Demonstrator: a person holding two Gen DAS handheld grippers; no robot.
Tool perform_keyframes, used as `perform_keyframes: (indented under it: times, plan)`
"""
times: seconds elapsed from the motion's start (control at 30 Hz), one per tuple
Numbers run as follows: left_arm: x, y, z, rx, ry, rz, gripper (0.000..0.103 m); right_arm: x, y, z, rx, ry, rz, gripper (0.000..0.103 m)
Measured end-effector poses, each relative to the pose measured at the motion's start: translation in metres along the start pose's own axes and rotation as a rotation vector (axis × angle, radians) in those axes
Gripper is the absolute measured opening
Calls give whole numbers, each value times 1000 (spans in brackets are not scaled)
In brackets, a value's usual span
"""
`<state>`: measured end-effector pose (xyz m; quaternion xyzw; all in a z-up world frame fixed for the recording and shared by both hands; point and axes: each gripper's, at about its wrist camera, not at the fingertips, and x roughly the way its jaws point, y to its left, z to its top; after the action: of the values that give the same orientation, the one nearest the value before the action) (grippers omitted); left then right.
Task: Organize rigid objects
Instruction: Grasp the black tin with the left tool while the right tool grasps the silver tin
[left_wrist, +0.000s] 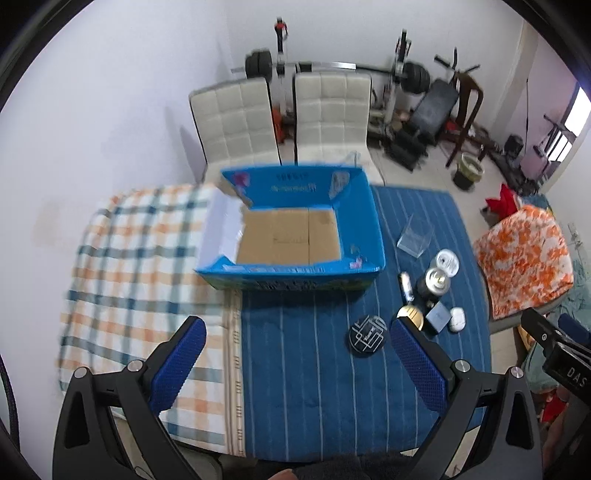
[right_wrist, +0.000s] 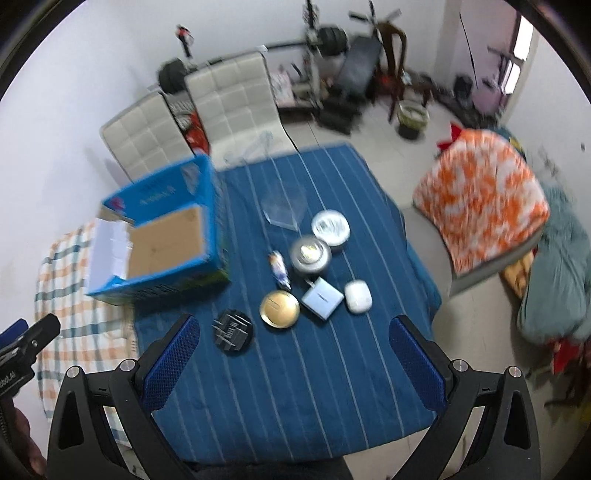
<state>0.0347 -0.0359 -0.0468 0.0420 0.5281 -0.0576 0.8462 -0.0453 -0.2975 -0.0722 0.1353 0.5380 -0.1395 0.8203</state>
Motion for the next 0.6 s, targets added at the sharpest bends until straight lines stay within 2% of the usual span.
perform_keyframes:
  times: [0.17, 0.33, 0.43, 0.6]
  plan:
    - [89, -34, -9, 66, 131, -30, 103, 82, -25, -7, 28, 72, -24, 103]
    - [170, -72, -28, 131, 263, -53, 103, 160, -36, -15, 48, 169, -7, 103]
    - [219, -95, -43, 172, 336, -45, 103, 191, -39, -19, 54, 207, 1, 103]
    - [272, -114, -59, 195, 421, -53, 103, 211, -42, -22, 45, 238, 14, 103]
